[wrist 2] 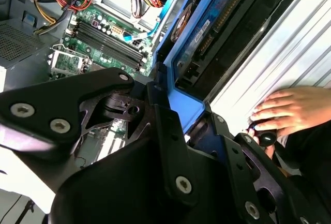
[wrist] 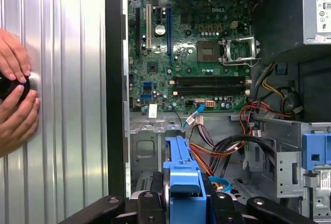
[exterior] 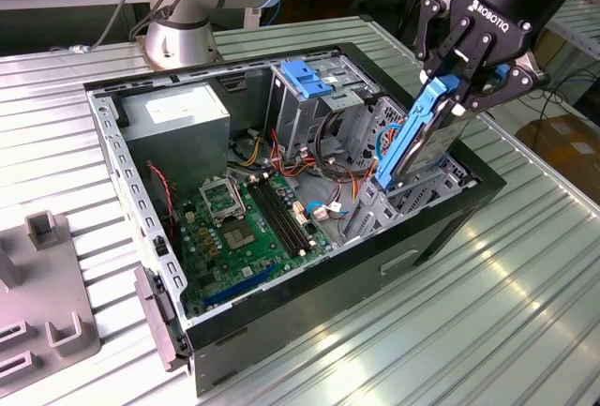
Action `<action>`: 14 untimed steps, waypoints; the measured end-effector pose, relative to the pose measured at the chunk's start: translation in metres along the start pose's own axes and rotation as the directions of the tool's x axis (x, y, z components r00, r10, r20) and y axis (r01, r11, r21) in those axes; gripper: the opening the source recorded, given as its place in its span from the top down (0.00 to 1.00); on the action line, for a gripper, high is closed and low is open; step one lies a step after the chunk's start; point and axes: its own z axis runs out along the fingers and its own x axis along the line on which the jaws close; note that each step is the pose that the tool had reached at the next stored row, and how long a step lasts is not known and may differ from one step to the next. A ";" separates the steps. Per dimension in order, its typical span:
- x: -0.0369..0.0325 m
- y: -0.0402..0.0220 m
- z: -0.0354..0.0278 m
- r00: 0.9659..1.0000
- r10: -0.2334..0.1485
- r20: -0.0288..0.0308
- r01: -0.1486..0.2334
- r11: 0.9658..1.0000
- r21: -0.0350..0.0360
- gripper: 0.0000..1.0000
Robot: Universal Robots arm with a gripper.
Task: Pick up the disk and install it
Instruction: 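Insert the disk into the insertion slot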
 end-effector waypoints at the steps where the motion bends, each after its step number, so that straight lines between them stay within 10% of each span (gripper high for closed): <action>1: 0.0001 0.0004 0.0004 1.000 0.000 0.001 0.000 1.000 0.000 0.63; 14: 0.0000 0.0013 -0.0045 1.000 0.000 -0.003 0.000 1.000 0.000 0.63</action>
